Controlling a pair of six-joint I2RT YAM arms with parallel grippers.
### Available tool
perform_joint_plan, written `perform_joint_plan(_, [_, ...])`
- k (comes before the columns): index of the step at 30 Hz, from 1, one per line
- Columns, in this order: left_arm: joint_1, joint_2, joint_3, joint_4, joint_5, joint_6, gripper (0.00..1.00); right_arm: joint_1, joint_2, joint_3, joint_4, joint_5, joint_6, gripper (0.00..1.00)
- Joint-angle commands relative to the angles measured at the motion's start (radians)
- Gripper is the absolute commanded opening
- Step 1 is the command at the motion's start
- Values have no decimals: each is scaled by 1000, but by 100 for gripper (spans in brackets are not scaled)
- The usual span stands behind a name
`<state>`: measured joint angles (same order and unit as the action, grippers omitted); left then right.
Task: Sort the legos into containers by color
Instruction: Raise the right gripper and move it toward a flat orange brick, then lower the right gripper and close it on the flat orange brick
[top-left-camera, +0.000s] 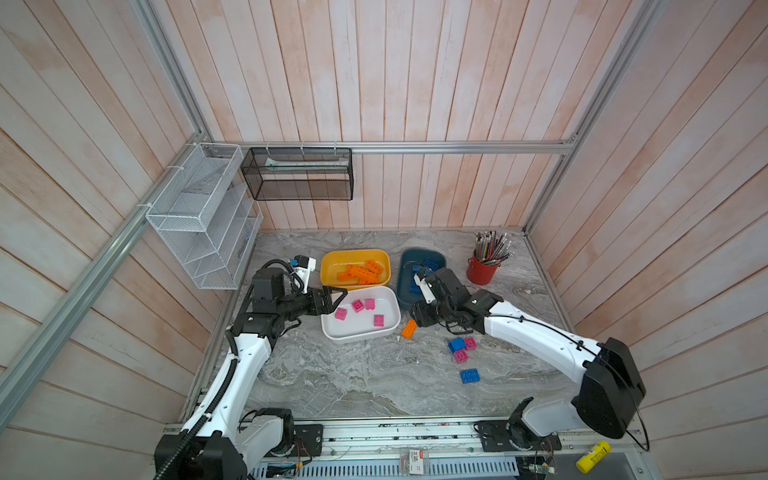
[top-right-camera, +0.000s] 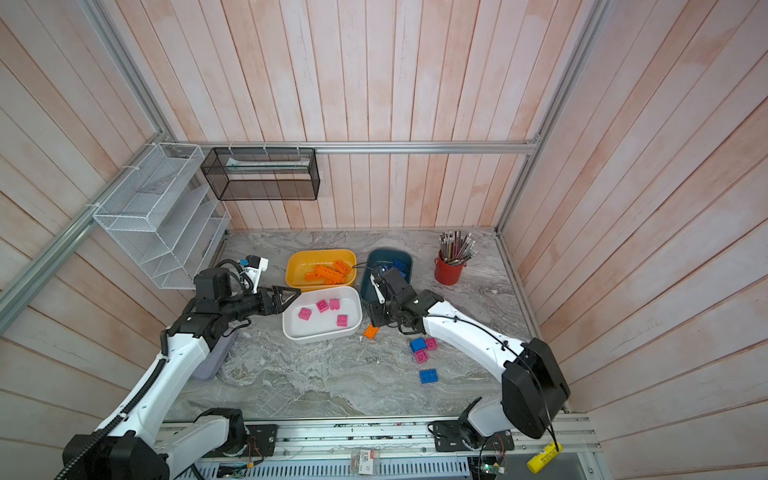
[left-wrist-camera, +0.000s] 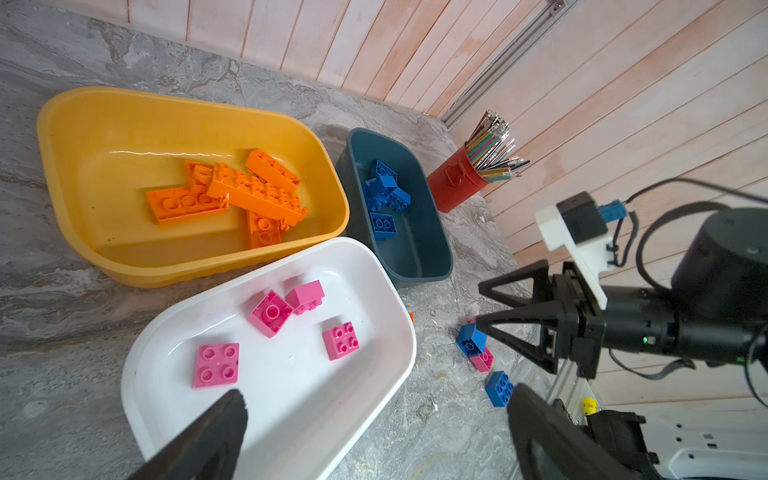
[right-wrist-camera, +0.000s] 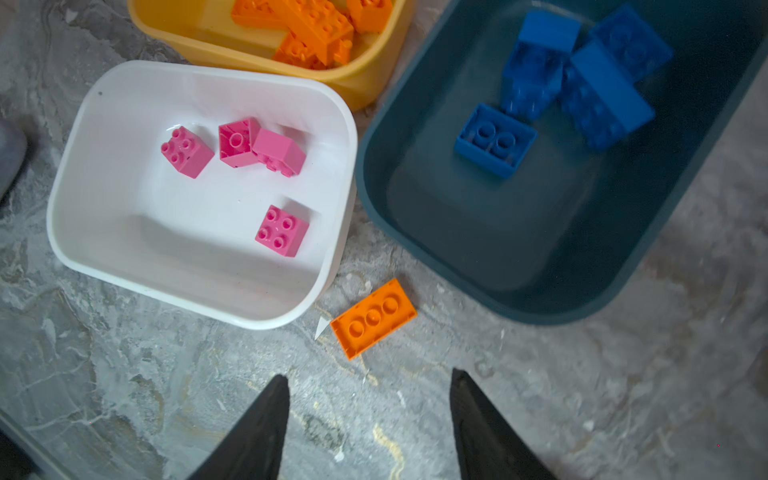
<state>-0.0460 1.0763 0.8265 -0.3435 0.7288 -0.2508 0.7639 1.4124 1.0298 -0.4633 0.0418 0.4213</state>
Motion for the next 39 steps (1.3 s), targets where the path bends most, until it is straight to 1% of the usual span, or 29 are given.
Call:
perform_joint_plan(1, [5,0,5,27,23,11,99,32,-53,-80,55,109,304,63])
perform_joint_plan(3, [5,0,4,38,26,8,100,60,-45,-107,68,162,412,67])
perform_joint_plan(6, [5,6,2,54,35,5,100,78,24,-100,56,227,542,67])
perform_joint_plan(8, [5,6,3,57,38,6,100,80,80,-85,63,228,593,68])
perform_joint_plan(10, [4,1,1,57,36,12,100,83,138,-74,107,221,609,68])
perform_joint_plan(12, [5,-5,-3,54,32,20,100,83,190,-65,160,204,605,68])
perform_joint_plan(15, [5,-17,-10,45,20,29,100,83,271,-40,194,202,614,68])
perform_joint_plan(18, [4,-24,-12,43,21,30,100,83,337,9,166,216,626,67])
perform_joint_plan(21, [4,-24,-12,46,25,30,100,84,365,19,186,227,623,67])
perform_joint_plan(24, [4,-20,-12,50,29,28,100,84,405,40,151,238,621,66])
perform_joint_plan(28, [3,-11,-11,55,31,28,100,85,424,48,133,255,612,63])
perform_joint_plan(34, [3,2,-7,57,34,29,100,100,451,63,55,284,584,57])
perform_joint_plan(39, [3,11,-6,61,40,27,100,113,441,59,-17,314,551,56])
